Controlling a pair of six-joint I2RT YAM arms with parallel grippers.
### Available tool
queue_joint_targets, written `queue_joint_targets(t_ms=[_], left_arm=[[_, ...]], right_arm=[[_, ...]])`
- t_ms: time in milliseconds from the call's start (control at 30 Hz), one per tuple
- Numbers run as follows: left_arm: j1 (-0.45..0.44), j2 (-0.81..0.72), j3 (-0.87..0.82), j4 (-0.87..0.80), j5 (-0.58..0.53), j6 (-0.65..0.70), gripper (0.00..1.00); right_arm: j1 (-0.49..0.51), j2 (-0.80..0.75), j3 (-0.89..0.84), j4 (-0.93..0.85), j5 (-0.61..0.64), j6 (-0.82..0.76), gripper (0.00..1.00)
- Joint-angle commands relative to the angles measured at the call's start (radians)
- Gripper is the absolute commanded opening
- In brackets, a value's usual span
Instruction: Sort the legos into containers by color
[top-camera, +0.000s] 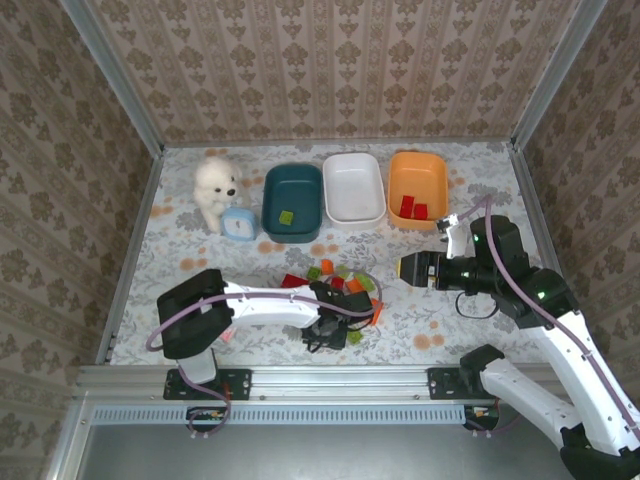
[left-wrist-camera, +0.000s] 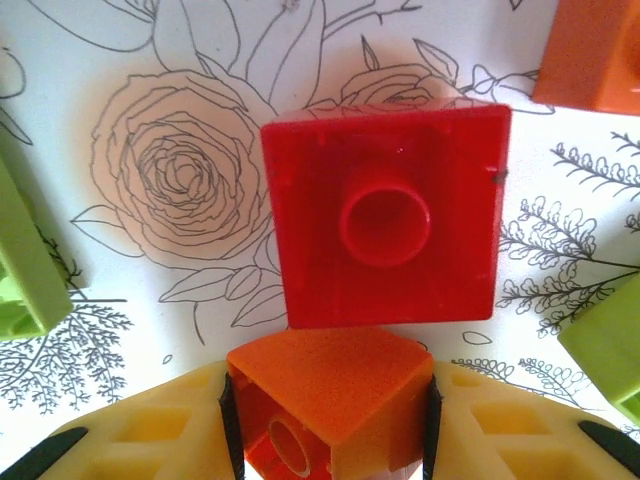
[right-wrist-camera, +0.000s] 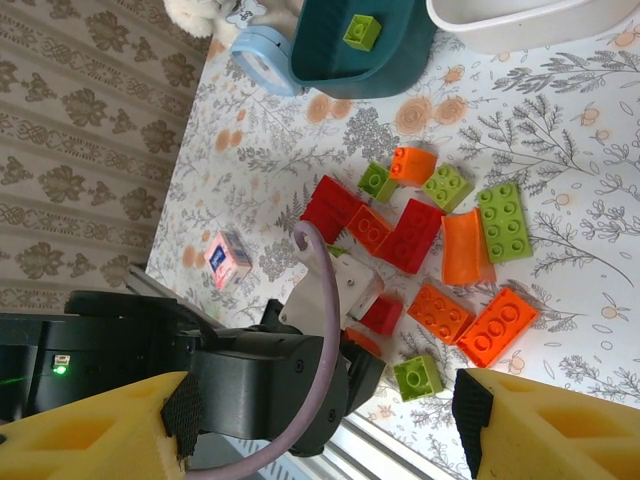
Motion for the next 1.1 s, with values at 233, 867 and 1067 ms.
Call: queue_joint_targets(t_ms=[233, 867, 1067], left_arm=[[0.108, -0.149, 0.179, -0.264, -0.066, 0.101, 0.41], [0.606, 0.513, 1.226, -0.286, 0.094, 0.555, 0.38], [0.628, 0.770, 1.516, -0.314, 0.127, 0.560, 0.37]], right_arm=[[-0.014, 0.024, 0.076, -0.024, 0.006, 0.011, 0.70], [-0.150, 0.320, 0.258, 0.160, -0.075, 0.163, 0.70], [-0.156, 0.379, 0.270, 0.204, -0.074, 0.192, 0.71]])
